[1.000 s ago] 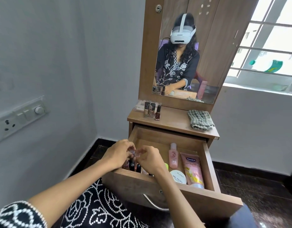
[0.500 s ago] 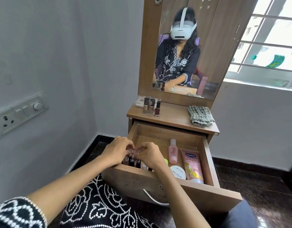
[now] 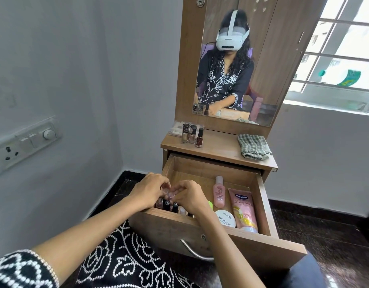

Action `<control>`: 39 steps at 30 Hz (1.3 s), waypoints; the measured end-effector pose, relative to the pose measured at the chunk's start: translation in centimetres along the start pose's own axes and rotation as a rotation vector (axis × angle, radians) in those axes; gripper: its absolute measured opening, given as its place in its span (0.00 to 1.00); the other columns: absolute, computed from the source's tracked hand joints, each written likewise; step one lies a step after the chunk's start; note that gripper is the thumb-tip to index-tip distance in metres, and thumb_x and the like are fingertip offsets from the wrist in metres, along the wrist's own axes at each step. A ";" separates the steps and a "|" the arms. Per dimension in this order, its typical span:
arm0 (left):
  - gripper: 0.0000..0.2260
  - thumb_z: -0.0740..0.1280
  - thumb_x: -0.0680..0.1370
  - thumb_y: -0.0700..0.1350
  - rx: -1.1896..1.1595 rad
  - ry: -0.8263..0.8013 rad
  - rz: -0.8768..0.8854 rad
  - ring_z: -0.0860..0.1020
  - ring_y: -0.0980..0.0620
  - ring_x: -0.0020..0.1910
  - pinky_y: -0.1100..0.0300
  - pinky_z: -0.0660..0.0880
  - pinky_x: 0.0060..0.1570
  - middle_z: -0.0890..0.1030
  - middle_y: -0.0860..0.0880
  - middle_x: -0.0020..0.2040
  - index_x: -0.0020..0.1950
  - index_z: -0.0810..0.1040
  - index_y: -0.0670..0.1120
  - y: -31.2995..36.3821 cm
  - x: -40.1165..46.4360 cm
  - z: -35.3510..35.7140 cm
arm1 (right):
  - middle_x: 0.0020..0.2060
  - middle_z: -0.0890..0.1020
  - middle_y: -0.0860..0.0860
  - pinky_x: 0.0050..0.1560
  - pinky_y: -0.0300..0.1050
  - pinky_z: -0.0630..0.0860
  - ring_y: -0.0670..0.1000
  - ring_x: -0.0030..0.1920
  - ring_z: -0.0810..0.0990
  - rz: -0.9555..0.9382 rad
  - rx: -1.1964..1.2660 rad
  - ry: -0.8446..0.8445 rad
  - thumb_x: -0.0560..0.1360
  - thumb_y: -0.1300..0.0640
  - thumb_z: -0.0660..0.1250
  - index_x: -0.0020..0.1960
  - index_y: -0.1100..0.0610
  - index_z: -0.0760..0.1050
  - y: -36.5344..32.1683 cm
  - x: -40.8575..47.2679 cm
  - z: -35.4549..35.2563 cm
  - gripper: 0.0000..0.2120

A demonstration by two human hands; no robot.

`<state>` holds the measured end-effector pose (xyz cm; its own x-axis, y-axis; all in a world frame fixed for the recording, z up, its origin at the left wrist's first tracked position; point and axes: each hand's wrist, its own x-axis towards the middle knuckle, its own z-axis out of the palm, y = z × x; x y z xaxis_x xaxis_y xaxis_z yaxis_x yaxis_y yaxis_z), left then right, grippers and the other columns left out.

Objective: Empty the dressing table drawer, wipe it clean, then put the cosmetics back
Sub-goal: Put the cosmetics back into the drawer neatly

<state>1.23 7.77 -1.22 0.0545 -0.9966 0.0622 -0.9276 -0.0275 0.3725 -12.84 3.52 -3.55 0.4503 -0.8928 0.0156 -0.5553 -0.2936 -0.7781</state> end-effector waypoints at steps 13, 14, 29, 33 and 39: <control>0.07 0.66 0.77 0.44 -0.033 0.046 0.017 0.77 0.52 0.50 0.52 0.76 0.50 0.79 0.50 0.52 0.53 0.81 0.51 -0.1 0.1 0.2 | 0.38 0.81 0.51 0.40 0.33 0.78 0.46 0.36 0.80 0.004 0.047 0.007 0.68 0.71 0.70 0.48 0.61 0.82 0.3 0.1 -0.1 0.11; 0.06 0.66 0.77 0.44 -0.040 0.053 0.020 0.77 0.52 0.49 0.54 0.76 0.49 0.79 0.50 0.51 0.52 0.81 0.51 -0.1 0.1 0.2 | 0.38 0.81 0.51 0.39 0.33 0.78 0.45 0.35 0.80 0.006 0.058 0.003 0.68 0.71 0.71 0.48 0.61 0.81 0.2 0.1 -0.1 0.10; 0.06 0.65 0.77 0.50 -0.064 0.184 0.076 0.69 0.59 0.50 0.60 0.69 0.47 0.79 0.57 0.49 0.51 0.80 0.52 -0.5 0.3 0.8 | 0.38 0.80 0.47 0.35 0.30 0.76 0.42 0.32 0.77 0.003 0.151 0.147 0.70 0.70 0.70 0.43 0.55 0.80 -0.3 -0.5 -0.6 0.10; 0.07 0.65 0.77 0.51 -0.071 0.192 0.066 0.70 0.58 0.52 0.60 0.70 0.51 0.79 0.57 0.51 0.51 0.79 0.52 -0.3 0.3 0.8 | 0.37 0.79 0.45 0.34 0.28 0.73 0.44 0.33 0.77 0.009 0.205 0.258 0.69 0.65 0.73 0.43 0.54 0.79 -0.4 -0.7 -0.7 0.08; 0.07 0.67 0.75 0.52 -0.157 0.209 0.039 0.69 0.59 0.52 0.60 0.68 0.52 0.79 0.58 0.50 0.49 0.80 0.52 0.4 0.7 0.3 | 0.38 0.81 0.43 0.36 0.27 0.73 0.41 0.38 0.79 0.011 0.297 0.363 0.70 0.62 0.73 0.42 0.52 0.78 -0.7 -1.1 -1.1 0.07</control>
<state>0.74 6.99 -1.30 0.1099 -0.9584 0.2633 -0.8628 0.0395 0.5039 -13.76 4.30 -2.34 0.1421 -0.9725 0.1844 -0.3109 -0.2207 -0.9245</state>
